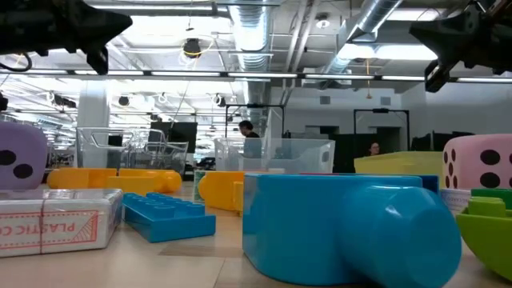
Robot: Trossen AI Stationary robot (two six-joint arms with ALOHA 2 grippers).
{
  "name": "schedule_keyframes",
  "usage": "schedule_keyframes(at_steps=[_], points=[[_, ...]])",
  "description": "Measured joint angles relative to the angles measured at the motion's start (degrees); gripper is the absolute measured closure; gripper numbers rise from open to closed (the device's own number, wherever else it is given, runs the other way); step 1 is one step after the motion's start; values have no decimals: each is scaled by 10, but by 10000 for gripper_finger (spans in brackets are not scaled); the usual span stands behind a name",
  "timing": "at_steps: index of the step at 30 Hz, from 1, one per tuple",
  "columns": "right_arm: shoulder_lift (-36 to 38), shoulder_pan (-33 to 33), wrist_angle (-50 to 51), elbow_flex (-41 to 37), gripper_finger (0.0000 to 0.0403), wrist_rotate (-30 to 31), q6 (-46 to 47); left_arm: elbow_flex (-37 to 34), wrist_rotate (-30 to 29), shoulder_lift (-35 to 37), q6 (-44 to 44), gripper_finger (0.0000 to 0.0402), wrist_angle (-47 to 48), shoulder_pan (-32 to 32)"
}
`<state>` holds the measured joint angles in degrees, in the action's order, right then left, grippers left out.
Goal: Pick & Place Toys
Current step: Put the pink die into the top transparent bin
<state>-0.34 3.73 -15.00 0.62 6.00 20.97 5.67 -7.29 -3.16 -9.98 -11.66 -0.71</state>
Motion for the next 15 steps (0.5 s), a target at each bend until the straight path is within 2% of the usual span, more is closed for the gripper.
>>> schedule_keyframes(at_steps=[3, 6, 15], points=[[0, 0, 5, 18, 366, -2, -20, 0, 0, 0, 28, 375, -2, 0], [0, 0, 8, 40, 322, -2, -44, 0, 0, 0, 58, 336, -38, 0], [-5, 0, 102, 124, 180, -1, -77, 61, 0, 0, 165, 158, -67, 0]])
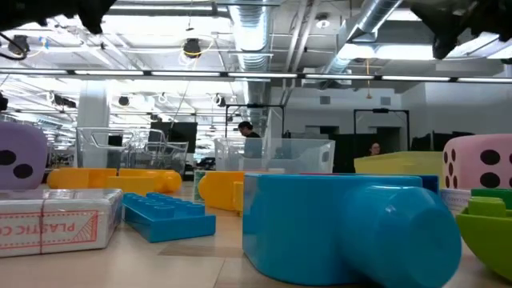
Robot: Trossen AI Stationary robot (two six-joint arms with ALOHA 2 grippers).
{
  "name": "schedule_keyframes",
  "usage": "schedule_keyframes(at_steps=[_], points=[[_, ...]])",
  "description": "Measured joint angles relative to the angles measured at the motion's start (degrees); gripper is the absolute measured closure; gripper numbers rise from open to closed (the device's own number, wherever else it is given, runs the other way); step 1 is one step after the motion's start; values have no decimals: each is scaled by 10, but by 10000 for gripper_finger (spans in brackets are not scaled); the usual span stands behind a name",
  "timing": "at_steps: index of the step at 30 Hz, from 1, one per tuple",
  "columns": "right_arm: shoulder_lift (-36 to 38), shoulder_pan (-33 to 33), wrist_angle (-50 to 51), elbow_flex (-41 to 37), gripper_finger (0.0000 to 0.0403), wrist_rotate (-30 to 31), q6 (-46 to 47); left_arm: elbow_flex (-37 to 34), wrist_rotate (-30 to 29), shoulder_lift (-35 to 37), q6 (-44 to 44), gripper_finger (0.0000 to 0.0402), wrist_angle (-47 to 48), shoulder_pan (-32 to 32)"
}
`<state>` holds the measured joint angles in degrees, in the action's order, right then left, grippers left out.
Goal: Pick & Place Toys
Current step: Put the pink die into the top transparent bin
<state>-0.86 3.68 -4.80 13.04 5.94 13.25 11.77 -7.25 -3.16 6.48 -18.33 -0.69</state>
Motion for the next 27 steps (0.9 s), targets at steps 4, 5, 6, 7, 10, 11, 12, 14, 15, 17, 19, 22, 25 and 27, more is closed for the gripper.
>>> schedule_keyframes(at_steps=[4, 5, 6, 7, 10, 11, 12, 14, 15, 17, 19, 22, 25, 27], points=[[-6, 0, 39, 37, 142, -15, -4, 19, 3, 0, 38, 83, 0, 0], [-11, 0, 45, 49, 138, -20, -10, 22, 9, 0, 47, 66, 0, 0], [-16, 0, 57, 60, 135, -28, -12, 25, 16, 0, 52, 51, 0, 0], [-21, 0, 74, 71, 133, -32, -14, 26, 22, -1, 55, 37, -1, 0], [-51, 0, 104, 109, 132, -37, -32, 28, 39, -11, 62, 8, -9, 0], [-63, 0, 116, 123, 132, -39, -38, 28, 44, -19, 71, 6, -15, 0], [-78, 0, 127, 139, 132, -41, -45, 28, 46, -27, 81, 7, -21, 0], [-111, 0, 154, 169, 132, -43, -58, 28, 46, -48, 96, 11, -34, 0], [-130, 0, 170, 186, 132, -44, -62, 28, 46, -61, 106, 11, -41, 0], [-170, 0, 206, 223, 132, -44, -73, 28, 50, -90, 122, 12, -63, 0], [-212, 0, 249, 263, 132, -36, -77, 28, 55, -121, 139, 12, -90, 0], [-278, 0, 322, 327, 132, -28, -77, 28, 57, -166, 162, 6, -125, 0], [-344, 0, 415, 393, 132, -15, -77, 28, 56, -209, 196, 3, -145, 0], [-387, 0, 483, 435, 132, -4, -75, 28, 56, -235, 225, 3, -171, 0]])
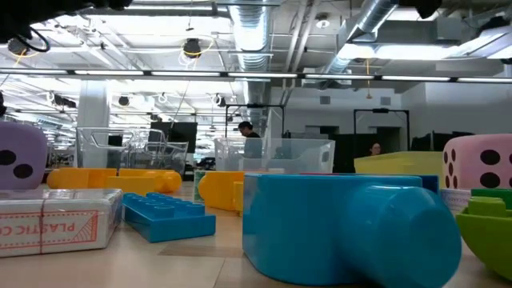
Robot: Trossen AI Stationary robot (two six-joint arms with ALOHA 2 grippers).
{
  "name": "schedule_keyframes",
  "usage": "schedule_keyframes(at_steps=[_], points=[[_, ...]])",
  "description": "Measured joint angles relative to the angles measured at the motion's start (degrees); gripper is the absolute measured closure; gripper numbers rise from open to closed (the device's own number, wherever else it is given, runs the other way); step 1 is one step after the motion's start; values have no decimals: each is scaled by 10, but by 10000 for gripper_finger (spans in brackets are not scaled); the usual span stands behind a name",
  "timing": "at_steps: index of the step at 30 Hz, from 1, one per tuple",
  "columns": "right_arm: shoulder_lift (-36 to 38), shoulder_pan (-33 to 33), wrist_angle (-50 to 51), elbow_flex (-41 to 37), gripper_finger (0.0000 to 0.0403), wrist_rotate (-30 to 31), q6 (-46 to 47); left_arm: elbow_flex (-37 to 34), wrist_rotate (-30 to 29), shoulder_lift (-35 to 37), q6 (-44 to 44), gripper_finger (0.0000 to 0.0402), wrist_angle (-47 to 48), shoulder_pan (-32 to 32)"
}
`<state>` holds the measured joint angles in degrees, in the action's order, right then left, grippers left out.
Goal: Pick & Place Toys
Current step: Put the pink die into the top transparent bin
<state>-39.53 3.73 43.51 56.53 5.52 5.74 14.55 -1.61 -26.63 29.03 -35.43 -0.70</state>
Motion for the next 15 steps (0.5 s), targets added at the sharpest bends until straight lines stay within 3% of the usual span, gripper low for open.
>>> schedule_keyframes(at_steps=[6, 15], points=[[-111, 6, 158, 88, 132, 6, -4, 0, -1, -45, 39, 2, -58, 0], [-250, 71, 327, 96, 132, 38, -143, 0, -4, -50, 55, 2, -72, 0]])
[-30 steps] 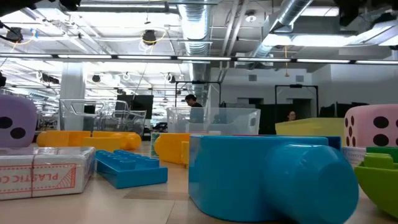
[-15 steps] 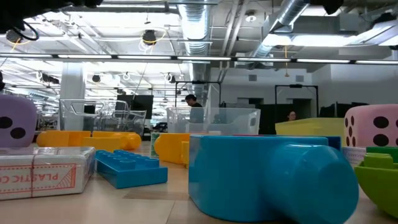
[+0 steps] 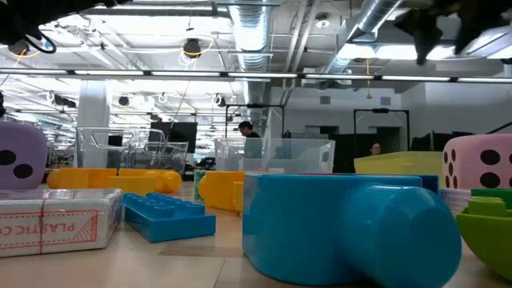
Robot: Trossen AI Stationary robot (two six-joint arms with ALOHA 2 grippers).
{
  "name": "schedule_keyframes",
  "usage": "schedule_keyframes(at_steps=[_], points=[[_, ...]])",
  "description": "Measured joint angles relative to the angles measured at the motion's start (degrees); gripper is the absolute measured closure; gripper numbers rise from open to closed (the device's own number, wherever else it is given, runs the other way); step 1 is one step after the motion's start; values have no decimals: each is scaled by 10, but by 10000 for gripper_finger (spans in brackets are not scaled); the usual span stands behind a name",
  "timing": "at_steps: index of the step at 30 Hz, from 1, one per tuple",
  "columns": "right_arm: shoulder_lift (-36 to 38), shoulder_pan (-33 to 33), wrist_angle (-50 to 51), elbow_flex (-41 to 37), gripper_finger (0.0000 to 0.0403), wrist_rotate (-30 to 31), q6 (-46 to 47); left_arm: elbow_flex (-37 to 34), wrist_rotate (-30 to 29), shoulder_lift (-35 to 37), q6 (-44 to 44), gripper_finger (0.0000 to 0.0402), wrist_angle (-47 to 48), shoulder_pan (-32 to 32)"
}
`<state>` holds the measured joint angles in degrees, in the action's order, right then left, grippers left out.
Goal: Pick & Place Toys
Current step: Put the pink die into the top transparent bin
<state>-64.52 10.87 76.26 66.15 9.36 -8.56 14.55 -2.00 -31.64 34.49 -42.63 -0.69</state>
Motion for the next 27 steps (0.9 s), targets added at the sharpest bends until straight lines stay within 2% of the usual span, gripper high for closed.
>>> schedule_keyframes(at_steps=[3, 9, 14, 21, 27], points=[[-47, 26, 37, 0, 132, 15, -16, 0, 0, 0, 12, 2, 0, 0], [-120, 81, 31, 0, 132, 18, -50, 0, -28, -3, 30, 3, 0, 0], [-166, 122, 35, 0, 132, 51, -66, 0, -31, -3, 29, 3, -8, 0], [-211, 155, 73, 0, 132, 81, -63, 0, -38, -4, 27, 2, -22, 0], [-203, 164, 71, 0, 132, 89, -75, 0, -54, -13, 26, 2, -35, 0]])
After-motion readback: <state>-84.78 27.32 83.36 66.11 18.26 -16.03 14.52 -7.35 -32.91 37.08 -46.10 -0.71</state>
